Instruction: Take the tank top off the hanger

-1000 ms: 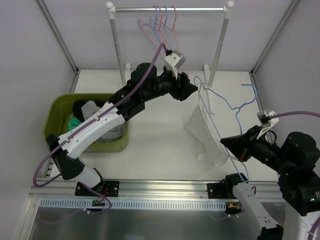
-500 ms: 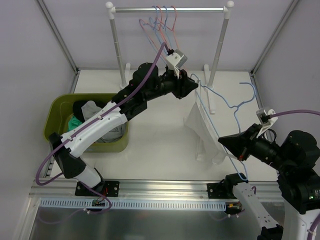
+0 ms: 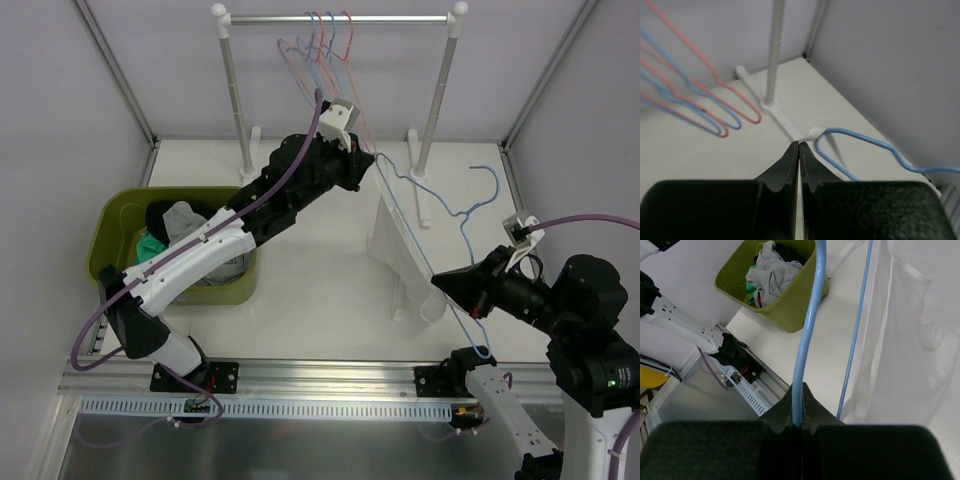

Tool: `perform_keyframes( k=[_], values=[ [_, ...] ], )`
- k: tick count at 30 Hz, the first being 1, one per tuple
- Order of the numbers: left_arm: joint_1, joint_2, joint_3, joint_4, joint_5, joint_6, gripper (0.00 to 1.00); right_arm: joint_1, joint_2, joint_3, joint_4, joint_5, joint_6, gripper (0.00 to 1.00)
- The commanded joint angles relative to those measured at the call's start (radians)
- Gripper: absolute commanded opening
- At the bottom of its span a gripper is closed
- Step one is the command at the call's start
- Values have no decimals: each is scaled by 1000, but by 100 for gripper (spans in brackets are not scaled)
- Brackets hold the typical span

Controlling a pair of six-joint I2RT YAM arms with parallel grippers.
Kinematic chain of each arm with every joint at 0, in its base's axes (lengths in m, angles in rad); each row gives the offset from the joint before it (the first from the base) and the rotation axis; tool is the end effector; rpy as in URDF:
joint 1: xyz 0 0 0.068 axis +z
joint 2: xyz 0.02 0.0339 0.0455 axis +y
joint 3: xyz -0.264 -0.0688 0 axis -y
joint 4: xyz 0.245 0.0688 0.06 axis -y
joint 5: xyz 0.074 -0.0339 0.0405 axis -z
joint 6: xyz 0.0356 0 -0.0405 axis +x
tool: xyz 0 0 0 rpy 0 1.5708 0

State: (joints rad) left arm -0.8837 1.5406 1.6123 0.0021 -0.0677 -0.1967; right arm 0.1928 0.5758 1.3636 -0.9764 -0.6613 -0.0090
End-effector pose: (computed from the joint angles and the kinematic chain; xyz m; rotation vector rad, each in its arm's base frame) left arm 0.2310 -0.2778 0.4629 0.4692 1.4799 -0.8140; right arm 0.0244 0.0270 0.4541 -0.6536 1.6480 0.7124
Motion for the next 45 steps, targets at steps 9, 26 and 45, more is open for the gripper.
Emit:
perform_keyframes(
  k=[9, 26, 45],
  values=[
    [-1, -89, -51, -86, -504, -173, 0, 7, -93, -32, 80, -166, -102, 0],
    [-155, -125, -414, 162, 561, -207, 0, 7, -125, -638, 1725, 486, 109, 0],
    [-156, -2, -450, -89, 172, -242, 65, 7, 79, -430, 719, 397, 95, 0]
  ],
)
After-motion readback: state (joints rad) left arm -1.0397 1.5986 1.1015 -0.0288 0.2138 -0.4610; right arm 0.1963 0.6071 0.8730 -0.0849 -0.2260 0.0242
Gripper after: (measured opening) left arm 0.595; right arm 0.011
